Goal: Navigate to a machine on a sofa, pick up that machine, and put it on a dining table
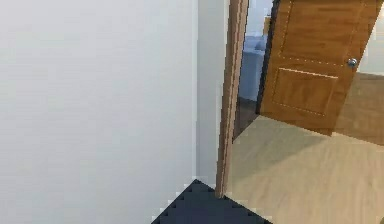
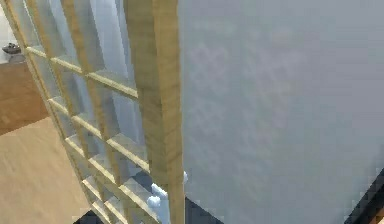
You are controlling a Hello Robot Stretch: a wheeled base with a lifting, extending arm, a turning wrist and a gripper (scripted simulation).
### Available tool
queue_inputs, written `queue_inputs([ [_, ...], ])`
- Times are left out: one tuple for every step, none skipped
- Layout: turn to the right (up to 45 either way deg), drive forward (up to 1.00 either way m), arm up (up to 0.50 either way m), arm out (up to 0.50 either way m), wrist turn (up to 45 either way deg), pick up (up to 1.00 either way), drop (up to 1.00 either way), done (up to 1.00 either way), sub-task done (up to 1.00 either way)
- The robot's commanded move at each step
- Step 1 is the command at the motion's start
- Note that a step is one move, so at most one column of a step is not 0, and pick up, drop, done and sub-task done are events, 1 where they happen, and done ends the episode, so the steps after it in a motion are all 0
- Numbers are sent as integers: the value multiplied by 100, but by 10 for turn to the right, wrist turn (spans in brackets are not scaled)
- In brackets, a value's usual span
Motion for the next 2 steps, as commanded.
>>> queue_inputs([
  [0,15,0,0,0,0,0,0,0],
  [330,0,0,0,0,0,0,0,0],
])
